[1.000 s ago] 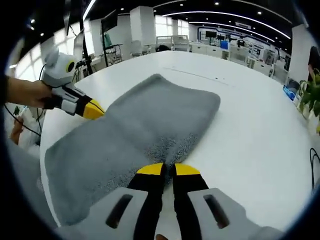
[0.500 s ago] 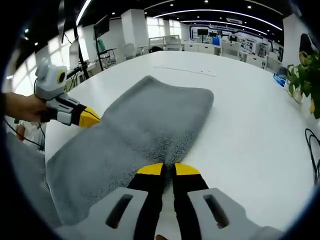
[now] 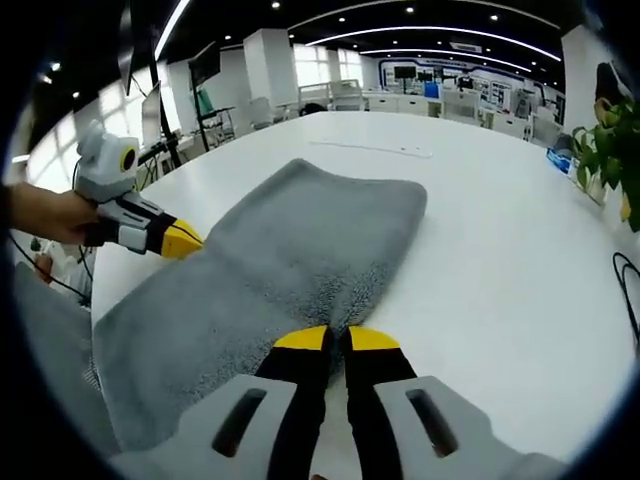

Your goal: Fold the towel on the table until its edges align and the towel forms a compact rectangular stack.

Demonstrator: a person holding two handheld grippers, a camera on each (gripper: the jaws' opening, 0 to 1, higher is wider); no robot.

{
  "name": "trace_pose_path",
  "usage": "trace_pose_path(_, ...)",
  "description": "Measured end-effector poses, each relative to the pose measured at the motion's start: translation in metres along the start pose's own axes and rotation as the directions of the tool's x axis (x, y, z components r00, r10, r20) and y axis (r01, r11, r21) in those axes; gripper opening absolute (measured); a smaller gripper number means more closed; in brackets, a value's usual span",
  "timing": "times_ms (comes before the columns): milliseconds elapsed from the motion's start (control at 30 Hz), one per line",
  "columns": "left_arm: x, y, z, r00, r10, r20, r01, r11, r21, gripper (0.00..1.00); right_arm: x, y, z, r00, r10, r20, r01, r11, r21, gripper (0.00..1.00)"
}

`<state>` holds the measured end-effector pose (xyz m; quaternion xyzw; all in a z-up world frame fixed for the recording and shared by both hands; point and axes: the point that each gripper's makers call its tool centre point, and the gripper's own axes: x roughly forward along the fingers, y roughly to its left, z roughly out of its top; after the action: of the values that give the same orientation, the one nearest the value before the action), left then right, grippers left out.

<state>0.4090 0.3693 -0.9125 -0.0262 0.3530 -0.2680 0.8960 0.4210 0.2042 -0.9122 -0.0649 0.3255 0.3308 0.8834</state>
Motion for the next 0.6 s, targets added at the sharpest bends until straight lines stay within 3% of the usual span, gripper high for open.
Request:
trace_pose_path(467,-0.0012,-0.0018,0.0008,1.000,-0.015,0.001,0.015,1.000,-0.012,0.03,-0.0006,-0.0006,0.0025,1.000,-0.002,-0.018,0.003,0.999,0.033,0.05)
trace_pose_path(600,-0.0001,-0.0014,0.0019,0.998,-0.045,-0.040,0.046,0.999,0.002,0.03,-0.0043,-0.0021,0.0077,1.000,-0.001,-0.002,0.001,0.999,0.038,0.06)
